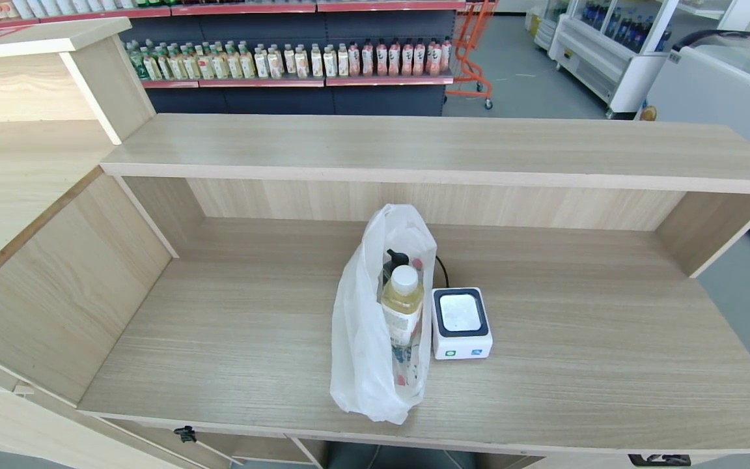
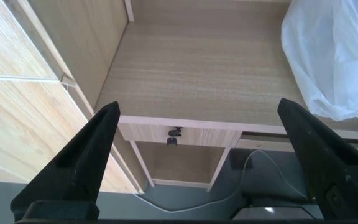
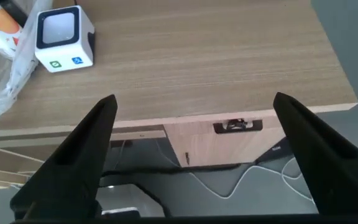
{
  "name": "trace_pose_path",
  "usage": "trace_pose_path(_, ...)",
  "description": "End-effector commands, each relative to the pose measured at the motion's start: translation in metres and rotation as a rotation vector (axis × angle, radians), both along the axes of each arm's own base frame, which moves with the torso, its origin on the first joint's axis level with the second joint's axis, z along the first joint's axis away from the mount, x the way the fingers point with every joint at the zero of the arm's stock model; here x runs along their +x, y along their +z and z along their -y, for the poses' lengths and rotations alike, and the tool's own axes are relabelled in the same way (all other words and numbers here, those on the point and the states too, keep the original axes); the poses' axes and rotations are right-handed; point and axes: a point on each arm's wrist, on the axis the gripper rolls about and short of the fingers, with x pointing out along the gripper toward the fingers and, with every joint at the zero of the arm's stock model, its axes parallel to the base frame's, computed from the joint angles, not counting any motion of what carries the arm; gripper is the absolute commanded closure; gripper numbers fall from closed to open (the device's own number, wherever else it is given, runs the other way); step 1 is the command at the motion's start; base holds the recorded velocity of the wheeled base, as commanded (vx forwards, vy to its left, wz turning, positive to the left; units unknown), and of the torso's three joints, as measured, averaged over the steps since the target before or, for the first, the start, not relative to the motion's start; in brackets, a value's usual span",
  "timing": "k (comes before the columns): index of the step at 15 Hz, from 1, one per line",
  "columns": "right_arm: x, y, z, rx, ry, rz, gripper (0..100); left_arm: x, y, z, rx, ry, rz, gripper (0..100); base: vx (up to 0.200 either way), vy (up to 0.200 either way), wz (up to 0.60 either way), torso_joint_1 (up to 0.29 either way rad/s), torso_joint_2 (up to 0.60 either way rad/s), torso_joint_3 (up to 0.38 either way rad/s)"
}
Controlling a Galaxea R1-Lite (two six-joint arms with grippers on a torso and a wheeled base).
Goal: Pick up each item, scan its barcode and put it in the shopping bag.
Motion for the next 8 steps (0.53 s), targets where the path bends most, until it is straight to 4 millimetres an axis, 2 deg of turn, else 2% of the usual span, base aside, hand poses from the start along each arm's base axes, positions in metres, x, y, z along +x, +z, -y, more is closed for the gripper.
trace_pose_path(1,-0.0034,-0.0025,-0.0012,-0.003,-0.030,0.022,100,0.0000,0.0000,0.0000,-0.001,0.001,0.000,0,0.000,0.000,0.00,0.000,0.00,0.000)
trace_pose_path(3,-0.0075,-0.0034,-0.0014,-0.002,-0.034,0.071,100,0.0000,0.0000,0.0000,-0.001,0.001,0.000,0,0.000,0.000,0.00,0.000,0.00,0.000)
trace_pose_path(8,-0.0075,-0.0037,-0.0014,-0.010,-0.033,0.067,100,0.0000,0.0000,0.0000,0.000,-0.001,0.000,0,0.000,0.000,0.00,0.000,0.00,0.000)
